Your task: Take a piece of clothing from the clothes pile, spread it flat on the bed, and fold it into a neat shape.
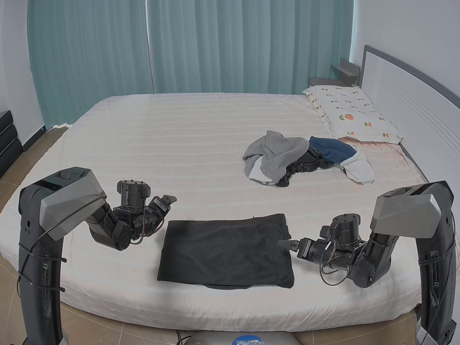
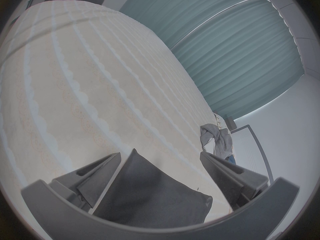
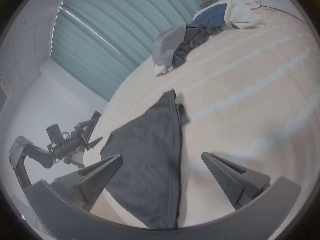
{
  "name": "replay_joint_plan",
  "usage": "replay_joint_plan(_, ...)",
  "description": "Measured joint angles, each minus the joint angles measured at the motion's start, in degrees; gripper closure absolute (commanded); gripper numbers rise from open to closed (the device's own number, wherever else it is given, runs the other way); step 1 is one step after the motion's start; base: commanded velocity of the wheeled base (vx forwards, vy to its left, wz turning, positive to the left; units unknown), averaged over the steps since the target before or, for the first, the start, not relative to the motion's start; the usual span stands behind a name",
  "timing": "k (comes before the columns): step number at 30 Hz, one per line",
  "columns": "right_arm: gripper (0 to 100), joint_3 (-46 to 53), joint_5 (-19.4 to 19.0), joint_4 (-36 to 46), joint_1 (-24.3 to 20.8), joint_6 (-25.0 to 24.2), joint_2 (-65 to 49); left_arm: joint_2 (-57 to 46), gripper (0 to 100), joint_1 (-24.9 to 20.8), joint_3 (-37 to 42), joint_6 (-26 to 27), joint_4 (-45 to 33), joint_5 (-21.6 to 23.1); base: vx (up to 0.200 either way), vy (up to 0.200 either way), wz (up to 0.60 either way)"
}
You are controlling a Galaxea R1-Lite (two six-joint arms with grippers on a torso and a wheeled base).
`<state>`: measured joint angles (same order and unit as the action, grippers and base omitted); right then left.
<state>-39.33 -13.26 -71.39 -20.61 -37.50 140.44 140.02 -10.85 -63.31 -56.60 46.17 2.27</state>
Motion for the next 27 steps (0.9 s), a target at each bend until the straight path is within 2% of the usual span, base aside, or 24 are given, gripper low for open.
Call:
replay_joint_plan(7,0,-11.9,2.7,2.7,0.4,-2.5,2.3,0.0,0,-0.1,0.0,0.0,0.0,0.0,0.000,0.000,0.00)
replay_joint_plan(14,0,-25.5,4.4,12.5,2.3,-5.4,6.5,0.0,0,-0.1,-0.1,0.0,0.0,0.0,0.000,0.000,0.00)
replay_joint_plan(18,0,-31.7,4.9,15.4,3.4,-7.0,9.2,0.0,0,-0.1,-0.1,0.0,0.0,0.0,0.000,0.000,0.00)
replay_joint_plan(21,0,-34.0,5.1,16.3,3.7,-8.7,10.9,0.0,0,-0.1,-0.1,0.0,0.0,-0.1,0.000,0.000,0.00)
replay_joint_plan(27,0,-36.0,5.1,16.4,3.2,-8.8,12.6,0.0,0,0.0,-0.1,0.0,0.0,-0.3,0.000,0.000,0.00)
